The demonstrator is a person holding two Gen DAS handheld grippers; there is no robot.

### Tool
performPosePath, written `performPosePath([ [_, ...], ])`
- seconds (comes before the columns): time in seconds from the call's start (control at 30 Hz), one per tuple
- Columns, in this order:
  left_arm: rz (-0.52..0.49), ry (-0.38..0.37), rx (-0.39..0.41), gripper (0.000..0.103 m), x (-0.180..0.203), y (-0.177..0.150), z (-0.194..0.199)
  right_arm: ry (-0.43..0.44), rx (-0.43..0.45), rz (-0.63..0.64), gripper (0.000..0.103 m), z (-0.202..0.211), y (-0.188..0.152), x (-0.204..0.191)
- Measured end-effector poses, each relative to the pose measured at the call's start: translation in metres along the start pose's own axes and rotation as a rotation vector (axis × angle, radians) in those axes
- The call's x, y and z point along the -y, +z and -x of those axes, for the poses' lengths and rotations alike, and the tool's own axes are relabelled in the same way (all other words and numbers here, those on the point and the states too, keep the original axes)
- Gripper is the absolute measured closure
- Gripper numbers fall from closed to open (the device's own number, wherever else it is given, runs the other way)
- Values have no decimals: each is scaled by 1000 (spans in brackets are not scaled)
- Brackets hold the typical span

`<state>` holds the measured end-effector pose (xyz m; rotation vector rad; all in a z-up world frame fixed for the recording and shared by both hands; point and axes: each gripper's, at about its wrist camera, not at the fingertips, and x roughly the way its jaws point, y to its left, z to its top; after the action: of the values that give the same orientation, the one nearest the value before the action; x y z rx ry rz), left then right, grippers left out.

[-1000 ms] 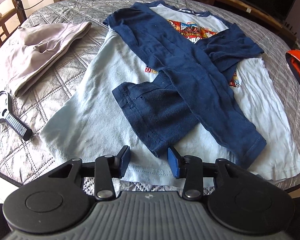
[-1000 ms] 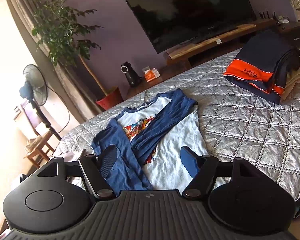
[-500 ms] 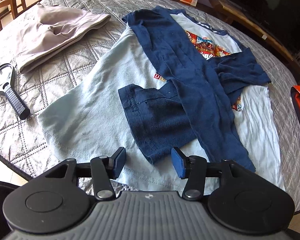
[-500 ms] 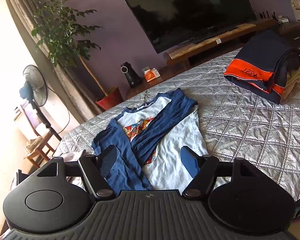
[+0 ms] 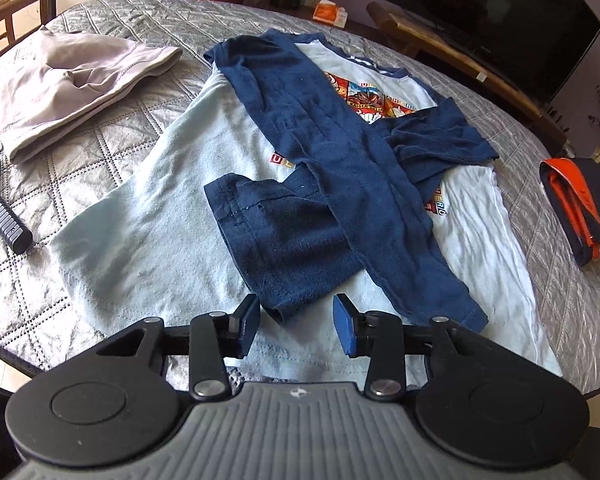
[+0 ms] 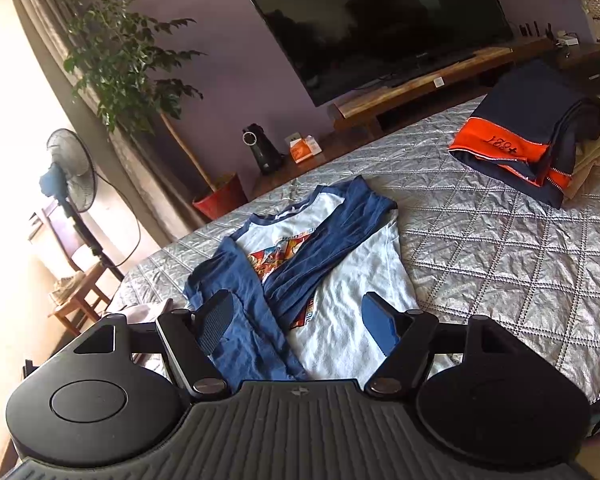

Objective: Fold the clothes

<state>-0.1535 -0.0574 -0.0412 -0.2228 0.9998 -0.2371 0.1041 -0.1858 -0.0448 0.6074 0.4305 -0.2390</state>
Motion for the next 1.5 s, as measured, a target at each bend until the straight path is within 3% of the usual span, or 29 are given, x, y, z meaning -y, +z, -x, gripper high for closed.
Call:
performPosePath([
  [0.13,102,-70,-6,62,-7,5,-1,1,1,-2,26,0,-1,-1],
  [0.27,181,-81,-15,62,-12,4,-5,1,2,-3,25,0,0,-1],
  [0.33,167,-63,-14,63,-8,4,-6,1,3,-3,25,0,0,-1],
  [0.4,140,-20,-14,70,-2,3,-6,1,4,-4,25,0,0,-1],
  [0.47,123,25,-19,82,2,4,-7,1,5,-2,25,-1,1,-2],
  [0.5,125,36,-21,83,2,4,-8,0,6,0,25,-1,0,-2],
  [0.67,130,50,-33,98,-5,4,-6,0,9,-4,25,-1,1,-1],
  [0.87,98,73,-48,100,-3,-1,-1,-3,12,0,24,0,1,-2],
  [1.0,10,139,-86,100,10,-6,3,-4,13,0,24,0,2,-2],
  [1.1,-51,183,-117,95,19,-10,8,-4,10,0,24,0,2,-1],
  [1.13,-64,193,-130,83,20,-12,9,-3,9,1,24,-1,2,-1],
  [1.17,-75,200,-135,60,22,-13,11,-3,9,2,24,-1,2,-1],
  [1.2,-83,203,-132,53,22,-13,14,-4,8,3,24,-1,2,-1],
  [1.4,-128,225,-117,49,26,-12,31,-5,4,8,24,-1,3,-2],
  [1.5,-151,236,-109,36,28,-12,40,-6,1,11,24,-1,3,-2],
])
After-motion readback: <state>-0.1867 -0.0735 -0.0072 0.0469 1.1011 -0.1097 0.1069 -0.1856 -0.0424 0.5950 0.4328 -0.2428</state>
